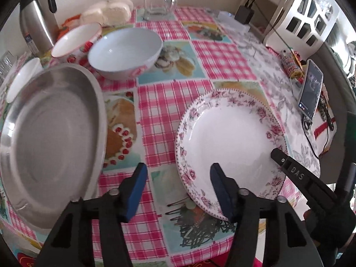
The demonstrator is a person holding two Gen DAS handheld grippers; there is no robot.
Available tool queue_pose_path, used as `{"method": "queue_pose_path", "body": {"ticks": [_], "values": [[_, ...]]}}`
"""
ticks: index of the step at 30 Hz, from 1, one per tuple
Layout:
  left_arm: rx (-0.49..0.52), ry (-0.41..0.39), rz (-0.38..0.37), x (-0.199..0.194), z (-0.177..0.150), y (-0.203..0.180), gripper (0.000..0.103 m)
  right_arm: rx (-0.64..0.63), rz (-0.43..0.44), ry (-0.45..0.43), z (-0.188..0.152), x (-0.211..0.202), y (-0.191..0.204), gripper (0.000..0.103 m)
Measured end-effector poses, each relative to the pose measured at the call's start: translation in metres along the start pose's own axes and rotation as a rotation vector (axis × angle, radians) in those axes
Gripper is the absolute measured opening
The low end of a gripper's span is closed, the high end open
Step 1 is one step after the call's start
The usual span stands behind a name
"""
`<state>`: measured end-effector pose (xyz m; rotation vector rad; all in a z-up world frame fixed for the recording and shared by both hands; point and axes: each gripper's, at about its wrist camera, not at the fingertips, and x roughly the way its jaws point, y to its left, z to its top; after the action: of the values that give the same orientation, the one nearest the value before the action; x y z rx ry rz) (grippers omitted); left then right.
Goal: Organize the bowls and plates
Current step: 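Close the right gripper on the rim of the pink floral plate, then lift the floral plate with the right gripper and carry it over the basin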
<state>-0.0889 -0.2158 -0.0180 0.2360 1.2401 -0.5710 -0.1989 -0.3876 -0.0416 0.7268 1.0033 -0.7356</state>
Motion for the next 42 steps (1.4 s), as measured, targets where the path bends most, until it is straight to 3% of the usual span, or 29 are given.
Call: {"method": "queue_pose_path", "body": {"ticks": [8,14,29,42], "values": [[-0.024,0.048,0.009,0.029,0.004,0.000,0.036,0.016,0.033,-0.004,0.002,0.004,-0.003,0.021],[-0.038,0.040,-0.032,0.038,0.007,0.001,0.029,0.029,0.071,-0.012,0.005,0.008,-0.006,0.022],[-0.060,0.000,-0.104,0.043,0.010,0.012,0.026,0.051,0.137,-0.026,0.007,0.012,-0.010,0.024],[-0.146,0.019,-0.205,0.045,0.007,0.034,0.016,0.086,0.228,-0.005,-0.001,0.012,-0.015,0.016]]}}
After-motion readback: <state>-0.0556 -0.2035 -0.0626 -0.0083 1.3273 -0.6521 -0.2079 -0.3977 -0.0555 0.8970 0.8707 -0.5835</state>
